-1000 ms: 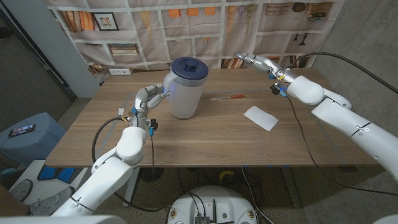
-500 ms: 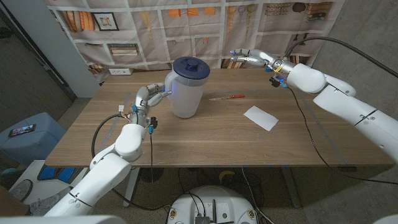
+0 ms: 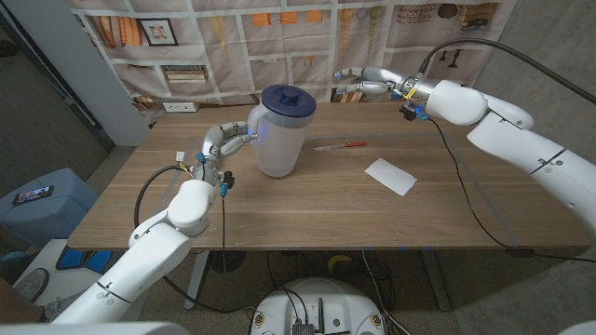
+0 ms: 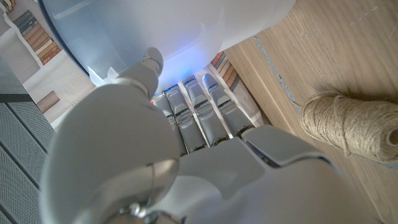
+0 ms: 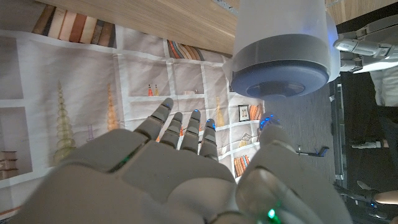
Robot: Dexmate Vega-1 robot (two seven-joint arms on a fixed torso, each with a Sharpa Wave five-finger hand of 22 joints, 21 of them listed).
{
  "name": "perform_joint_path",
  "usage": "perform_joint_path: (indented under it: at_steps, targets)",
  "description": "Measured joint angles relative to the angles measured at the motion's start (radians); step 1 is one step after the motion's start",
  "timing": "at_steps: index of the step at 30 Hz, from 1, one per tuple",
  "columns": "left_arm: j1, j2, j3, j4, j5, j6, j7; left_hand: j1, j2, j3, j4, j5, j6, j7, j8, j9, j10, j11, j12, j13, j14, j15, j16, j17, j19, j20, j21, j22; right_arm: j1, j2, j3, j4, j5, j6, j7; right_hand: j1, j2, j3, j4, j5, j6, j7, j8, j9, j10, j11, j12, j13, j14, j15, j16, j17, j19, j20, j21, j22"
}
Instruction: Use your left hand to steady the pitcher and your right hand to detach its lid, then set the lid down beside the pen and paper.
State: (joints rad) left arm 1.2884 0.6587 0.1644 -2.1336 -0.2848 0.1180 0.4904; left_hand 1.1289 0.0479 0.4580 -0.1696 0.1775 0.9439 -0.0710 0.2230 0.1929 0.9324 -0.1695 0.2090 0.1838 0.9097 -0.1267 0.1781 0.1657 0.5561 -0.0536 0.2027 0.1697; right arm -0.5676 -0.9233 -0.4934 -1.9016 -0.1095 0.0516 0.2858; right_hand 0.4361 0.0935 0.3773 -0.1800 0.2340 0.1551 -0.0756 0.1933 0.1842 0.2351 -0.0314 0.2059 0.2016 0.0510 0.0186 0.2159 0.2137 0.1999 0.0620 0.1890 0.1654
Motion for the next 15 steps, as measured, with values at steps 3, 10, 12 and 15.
perform_joint_path:
  at_steps: [3, 10, 12, 15]
  targets:
    - [-0.005, 0.006, -0.001, -0.003, -0.004, 0.004, -0.005, -0.001, 0.001, 0.000, 0.000, -0.001, 0.000, 0.000, 0.000, 0.000, 0.000, 0.000, 0.000, 0.000, 0.000, 0.000, 0.000, 0.000, 0.000, 0.000, 0.000, 0.000, 0.016, 0.003, -0.006, -0.007, -0.010, -0.001, 0.017, 0.028, -0.007, 0.008, -0.008, 0.007, 0.000, 0.000, 0.007, 0.000, 0.007, 0.007, 0.002, 0.001, 0.005, 0.005, 0.004, 0.000, 0.009, 0.015, 0.000, 0.000]
    - [-0.018, 0.021, -0.002, -0.008, -0.014, 0.015, -0.016, -0.002, 0.002, 0.001, 0.000, -0.001, 0.000, 0.000, -0.002, 0.001, 0.000, 0.000, 0.000, 0.000, 0.000, 0.000, 0.000, 0.000, 0.000, 0.000, 0.000, 0.000, 0.059, 0.014, -0.025, -0.019, -0.031, -0.005, 0.066, 0.062, -0.020, 0.012, -0.012, 0.018, -0.004, -0.004, 0.007, 0.000, 0.021, 0.006, 0.002, 0.001, 0.012, 0.012, 0.004, 0.000, 0.014, 0.031, 0.000, 0.000]
    - [-0.021, 0.024, -0.002, -0.008, -0.016, 0.018, -0.019, -0.002, 0.002, 0.001, 0.000, -0.001, 0.000, 0.000, -0.003, 0.001, 0.000, 0.000, 0.000, -0.001, 0.000, 0.000, 0.000, 0.000, 0.000, 0.000, 0.000, 0.000, 0.073, 0.019, -0.031, -0.019, -0.037, -0.004, 0.081, 0.063, -0.021, 0.012, -0.012, 0.018, -0.004, -0.003, 0.007, 0.000, 0.024, 0.003, 0.002, 0.001, 0.012, 0.012, 0.004, 0.000, 0.014, 0.032, 0.000, 0.000]
    - [-0.025, 0.029, -0.002, -0.009, -0.019, 0.022, -0.021, -0.002, 0.002, 0.001, -0.001, -0.001, 0.000, 0.000, -0.004, 0.001, 0.000, 0.000, -0.001, -0.001, 0.002, -0.002, 0.001, 0.000, 0.000, 0.000, 0.000, 0.000, 0.092, 0.027, -0.039, -0.016, -0.043, 0.002, 0.101, 0.072, -0.030, 0.021, -0.014, 0.021, -0.004, -0.004, 0.007, 0.000, 0.024, 0.003, 0.002, 0.001, 0.012, 0.012, 0.011, 0.000, 0.021, 0.039, 0.000, 0.000]
